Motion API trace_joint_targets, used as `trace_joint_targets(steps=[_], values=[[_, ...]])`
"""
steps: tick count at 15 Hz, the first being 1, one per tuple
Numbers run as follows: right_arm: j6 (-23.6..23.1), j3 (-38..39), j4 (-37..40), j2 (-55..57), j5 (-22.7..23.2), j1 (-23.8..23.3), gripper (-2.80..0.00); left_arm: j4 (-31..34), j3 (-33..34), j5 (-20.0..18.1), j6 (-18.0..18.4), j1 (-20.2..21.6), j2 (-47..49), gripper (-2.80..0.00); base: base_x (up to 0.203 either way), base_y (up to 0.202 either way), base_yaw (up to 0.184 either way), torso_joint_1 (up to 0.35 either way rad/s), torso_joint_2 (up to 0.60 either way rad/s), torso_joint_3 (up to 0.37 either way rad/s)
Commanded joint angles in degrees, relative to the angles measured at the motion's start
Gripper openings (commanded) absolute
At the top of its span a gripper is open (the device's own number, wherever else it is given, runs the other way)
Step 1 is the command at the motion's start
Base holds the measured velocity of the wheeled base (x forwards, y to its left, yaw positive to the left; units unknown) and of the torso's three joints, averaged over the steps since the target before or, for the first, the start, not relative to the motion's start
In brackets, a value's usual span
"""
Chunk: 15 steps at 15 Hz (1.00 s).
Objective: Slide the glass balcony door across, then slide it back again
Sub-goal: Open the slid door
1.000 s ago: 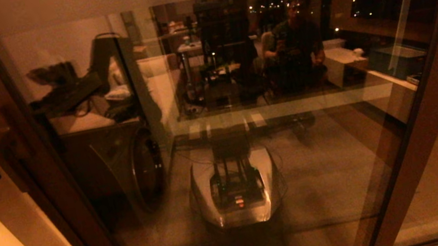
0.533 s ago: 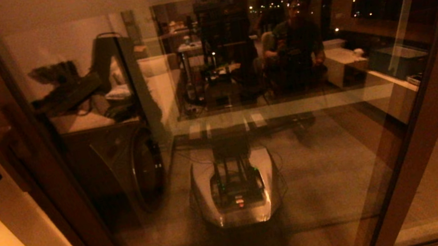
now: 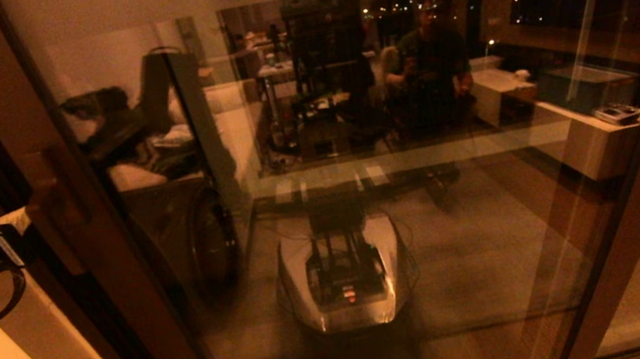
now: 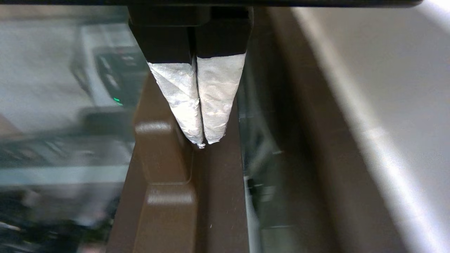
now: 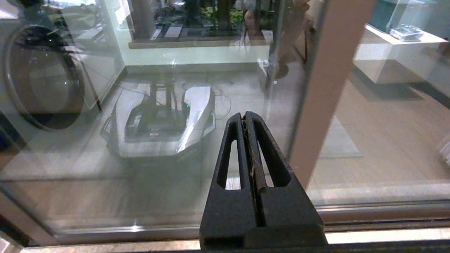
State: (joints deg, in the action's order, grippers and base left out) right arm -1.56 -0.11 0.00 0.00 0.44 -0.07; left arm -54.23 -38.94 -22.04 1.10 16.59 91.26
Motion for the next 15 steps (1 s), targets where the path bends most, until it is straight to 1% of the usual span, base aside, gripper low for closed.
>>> trace_joint_targets(steps=[1, 5, 10, 12, 15], values=[[0.0, -0.1, 0.0, 0.1, 0.0, 0.0, -2.8, -0.4, -0.3, 1.5, 0.0, 0.4, -0.4, -2.8, 0.0, 0.0, 0.0, 0.0, 0.0, 0.0], [0.0, 0.0, 0.0, 0.1, 0.1, 0.0, -2.8, -0.4, -0.3, 1.4, 0.1, 0.2, -0.4, -2.8, 0.0, 0.0, 0.0, 0.0, 0.0, 0.0], [-0.1, 0.0, 0.0, 0.1, 0.0, 0.0, -2.8, -0.4, -0.2, 1.5, 0.1, -1.3, -0.6, -2.8, 0.0, 0.0, 0.0, 0.0, 0.0, 0.0], [0.0, 0.0, -0.1, 0.1, 0.0, 0.0, -2.8, -0.3, 0.0, 1.5, 0.1, -2.2, -0.9, -2.8, 0.0, 0.0, 0.0, 0.0, 0.0, 0.0], [-0.1, 0.0, 0.0, 0.1, 0.0, 0.0, -2.8, 0.3, 0.1, 1.5, 0.1, -4.9, -2.0, -2.8, 0.0, 0.0, 0.0, 0.0, 0.0, 0.0]])
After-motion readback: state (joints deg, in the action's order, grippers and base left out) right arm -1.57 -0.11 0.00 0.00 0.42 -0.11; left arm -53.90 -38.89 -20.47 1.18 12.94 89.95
